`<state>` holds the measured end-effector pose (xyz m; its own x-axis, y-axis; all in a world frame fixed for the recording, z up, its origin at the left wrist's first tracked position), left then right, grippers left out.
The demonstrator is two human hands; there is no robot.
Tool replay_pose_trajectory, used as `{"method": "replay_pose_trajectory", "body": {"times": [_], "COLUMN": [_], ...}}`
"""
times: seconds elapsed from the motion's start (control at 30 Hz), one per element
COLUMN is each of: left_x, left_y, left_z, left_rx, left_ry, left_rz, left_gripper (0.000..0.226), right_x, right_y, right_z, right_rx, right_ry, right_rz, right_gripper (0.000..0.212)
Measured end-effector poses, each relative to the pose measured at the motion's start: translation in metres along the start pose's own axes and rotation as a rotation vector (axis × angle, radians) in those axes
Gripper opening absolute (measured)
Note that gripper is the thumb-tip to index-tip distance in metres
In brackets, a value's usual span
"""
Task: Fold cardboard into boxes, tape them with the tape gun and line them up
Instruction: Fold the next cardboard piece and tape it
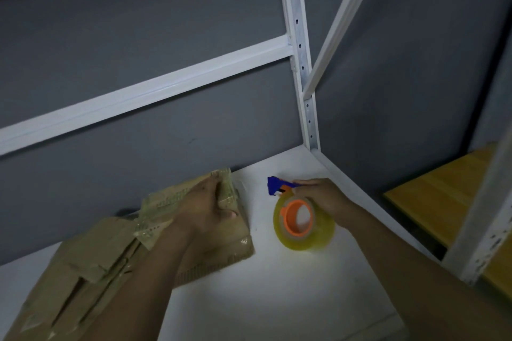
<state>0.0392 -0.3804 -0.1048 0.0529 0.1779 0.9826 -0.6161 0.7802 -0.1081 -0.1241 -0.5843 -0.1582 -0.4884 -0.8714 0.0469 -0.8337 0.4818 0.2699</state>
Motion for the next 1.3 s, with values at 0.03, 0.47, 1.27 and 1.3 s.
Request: {"method": "replay_pose_trajectory", "body": {"times": [0.03, 0.47, 1.27, 1.3], "left_x": [0.001, -0.007, -0.012, -0.012], "left_y": [-0.001, 0.005, 0.005, 0.004], "left_z": [-0.003, -0.031, -0.033, -0.033], "left_rx": [-0.012, -0.019, -0.007, -0.007], "left_ry": [-0.024, -0.031, -0.129, -0.132], "left_rz": [-0.025, -0.123, -0.131, -0.143], "left_gripper": [0.097, 0.103, 0.111, 0.111], "right_x": [0.002, -0.098, -0.166, -0.166], "right_y": [-0.002, -0.045, -0.035, -0.033], "right_z": [0.001, -0.018, -0.008, 0.000], "right_rx": [-0.015, -0.117, -0.047, -0.094], "right_ry": [0.005, -0.019, -0.029, -0.023], "right_rz": [-0.004, -0.013, -0.290, -0.316], "right_gripper": [0.012, 0.034, 0.073, 0.082]}}
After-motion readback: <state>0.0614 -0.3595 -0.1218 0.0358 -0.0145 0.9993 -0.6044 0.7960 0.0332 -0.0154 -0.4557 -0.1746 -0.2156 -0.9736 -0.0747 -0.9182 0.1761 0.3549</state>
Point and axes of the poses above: each hand's wrist, its own y-axis away from the middle knuckle, its own x-axis out of the back of the hand, z = x × y, the point moved 7 cm from there along -y, towards the middle knuckle, and after that the axes turned 5 degrees about -x, right-handed, at the moved point
